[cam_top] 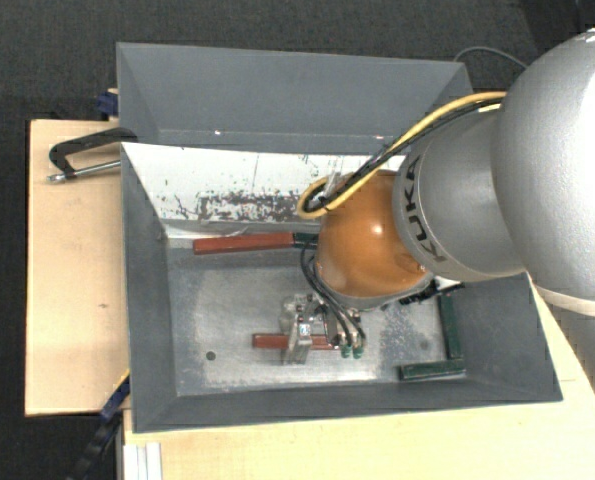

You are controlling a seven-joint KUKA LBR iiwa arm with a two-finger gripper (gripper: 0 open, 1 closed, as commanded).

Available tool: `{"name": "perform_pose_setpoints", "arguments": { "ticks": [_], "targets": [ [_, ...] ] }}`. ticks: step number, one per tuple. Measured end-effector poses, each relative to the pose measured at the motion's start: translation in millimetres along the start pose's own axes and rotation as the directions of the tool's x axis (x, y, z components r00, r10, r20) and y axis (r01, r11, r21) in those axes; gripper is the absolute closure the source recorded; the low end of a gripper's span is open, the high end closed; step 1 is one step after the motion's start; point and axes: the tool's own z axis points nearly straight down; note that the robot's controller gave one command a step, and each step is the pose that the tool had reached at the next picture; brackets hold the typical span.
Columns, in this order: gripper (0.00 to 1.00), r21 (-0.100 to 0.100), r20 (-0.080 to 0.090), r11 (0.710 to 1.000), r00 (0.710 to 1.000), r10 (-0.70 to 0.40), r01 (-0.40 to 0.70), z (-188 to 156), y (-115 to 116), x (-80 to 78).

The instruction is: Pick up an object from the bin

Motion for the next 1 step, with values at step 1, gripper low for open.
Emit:
{"name": "perform_pose_setpoints", "arguments": {
  "ticks": [1],
  "targets": [
    [1.0, 0.0, 0.0, 1.0, 1.0, 0.001, -0.001, -0.1, -0.2, 0.0]
  ]
}}
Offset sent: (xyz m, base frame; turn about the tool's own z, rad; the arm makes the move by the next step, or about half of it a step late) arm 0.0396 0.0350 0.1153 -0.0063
